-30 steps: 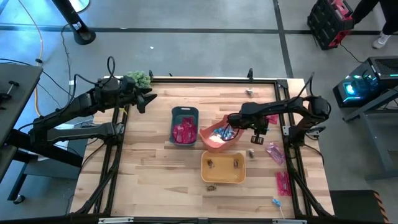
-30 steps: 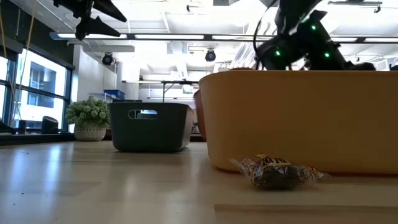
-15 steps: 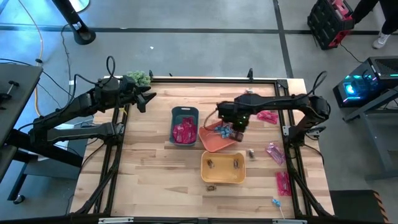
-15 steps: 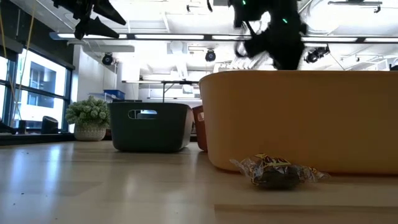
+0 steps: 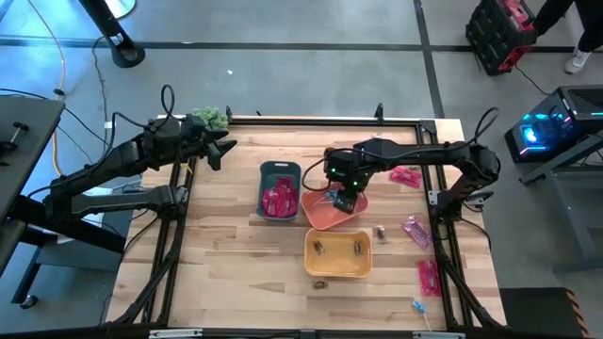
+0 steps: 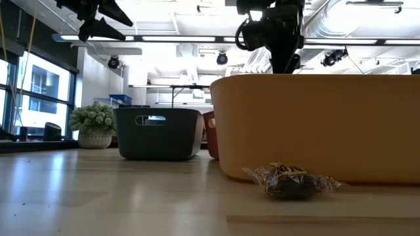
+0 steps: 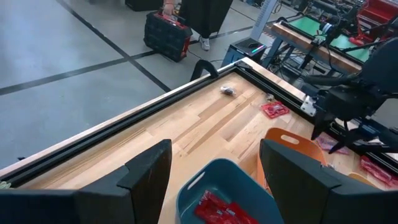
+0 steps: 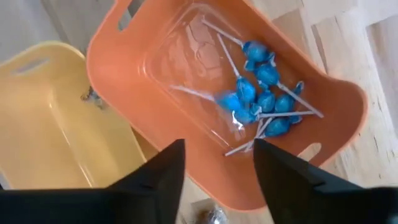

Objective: Sort candy
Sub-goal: Put the blue lollipop into the orange bin

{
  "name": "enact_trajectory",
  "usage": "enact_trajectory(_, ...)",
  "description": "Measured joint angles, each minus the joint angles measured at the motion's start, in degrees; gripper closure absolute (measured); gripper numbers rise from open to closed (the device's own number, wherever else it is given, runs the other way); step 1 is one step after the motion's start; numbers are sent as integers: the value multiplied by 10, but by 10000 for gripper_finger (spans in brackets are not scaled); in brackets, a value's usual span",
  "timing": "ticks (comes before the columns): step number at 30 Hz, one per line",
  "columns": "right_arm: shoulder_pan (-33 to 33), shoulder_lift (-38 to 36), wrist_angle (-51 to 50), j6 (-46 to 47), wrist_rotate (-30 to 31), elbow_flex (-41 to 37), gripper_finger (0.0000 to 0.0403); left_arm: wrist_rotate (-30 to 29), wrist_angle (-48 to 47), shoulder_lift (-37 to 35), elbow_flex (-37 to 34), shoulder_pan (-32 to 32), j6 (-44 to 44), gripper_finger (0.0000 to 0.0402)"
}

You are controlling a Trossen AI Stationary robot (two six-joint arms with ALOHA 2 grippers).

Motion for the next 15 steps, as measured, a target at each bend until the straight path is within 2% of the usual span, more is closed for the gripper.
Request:
enact_trajectory(4,11,0,-34,7,-2,1,184,0,0,0,0,0,0,163)
enact_trajectory(10,63,-13,-180,90,21,-10,172,-10,-3,1,0,0,-5,163)
enact_trajectory(13,115,-47,-175,152,11,-44,171,-12,-3,2,0,0,-5,163)
enact_trajectory(15,153,-74,-152,216,-32,-79,171,-12,-3,2,0,0,-6,163)
